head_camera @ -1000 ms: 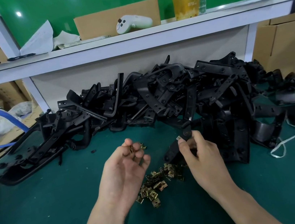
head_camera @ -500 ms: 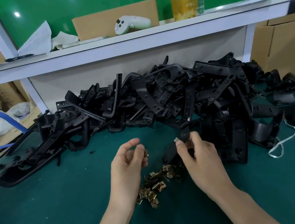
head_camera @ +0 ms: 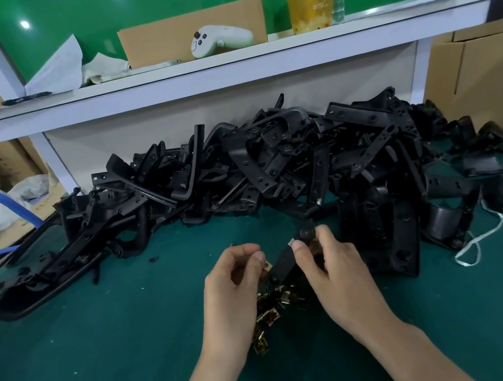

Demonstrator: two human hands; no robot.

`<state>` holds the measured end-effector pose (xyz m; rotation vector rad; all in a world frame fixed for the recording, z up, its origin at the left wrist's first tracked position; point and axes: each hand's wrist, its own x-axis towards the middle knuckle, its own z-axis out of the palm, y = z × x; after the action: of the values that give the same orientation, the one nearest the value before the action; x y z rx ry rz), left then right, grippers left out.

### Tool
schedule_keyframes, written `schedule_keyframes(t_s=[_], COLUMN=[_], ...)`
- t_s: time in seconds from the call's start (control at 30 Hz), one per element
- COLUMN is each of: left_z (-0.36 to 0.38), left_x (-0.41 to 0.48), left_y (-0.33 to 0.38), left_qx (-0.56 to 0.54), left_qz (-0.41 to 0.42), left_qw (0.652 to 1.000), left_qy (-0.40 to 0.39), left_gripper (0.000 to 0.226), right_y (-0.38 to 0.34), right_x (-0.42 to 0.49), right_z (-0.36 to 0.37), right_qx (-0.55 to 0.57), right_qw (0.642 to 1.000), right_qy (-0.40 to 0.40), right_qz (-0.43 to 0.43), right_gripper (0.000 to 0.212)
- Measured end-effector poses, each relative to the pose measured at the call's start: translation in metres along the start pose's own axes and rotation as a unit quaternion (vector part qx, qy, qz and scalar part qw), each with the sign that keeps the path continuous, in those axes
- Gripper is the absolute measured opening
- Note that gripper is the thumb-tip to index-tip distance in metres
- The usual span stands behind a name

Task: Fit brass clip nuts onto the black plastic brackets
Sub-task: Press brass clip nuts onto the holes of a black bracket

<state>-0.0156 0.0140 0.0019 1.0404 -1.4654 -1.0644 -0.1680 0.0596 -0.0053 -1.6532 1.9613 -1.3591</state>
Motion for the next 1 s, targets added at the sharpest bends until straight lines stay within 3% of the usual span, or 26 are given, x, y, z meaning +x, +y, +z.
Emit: schedule_keyframes(t_s=[1.0], left_z=[-0.001], left_x=[0.0017], left_y=[0.0002], left_qx=[-0.035], left_qz=[-0.017], left_qw=[0.999], left_qy=[-0.011], left_gripper=[0.007], right_y=[0.0031], right_x=[-0.0002], right_z=[0.0015], right_qx=[0.004], right_qw=[1.0], right_qy=[-0.024], right_qz=[-0.012], right_gripper=[0.035])
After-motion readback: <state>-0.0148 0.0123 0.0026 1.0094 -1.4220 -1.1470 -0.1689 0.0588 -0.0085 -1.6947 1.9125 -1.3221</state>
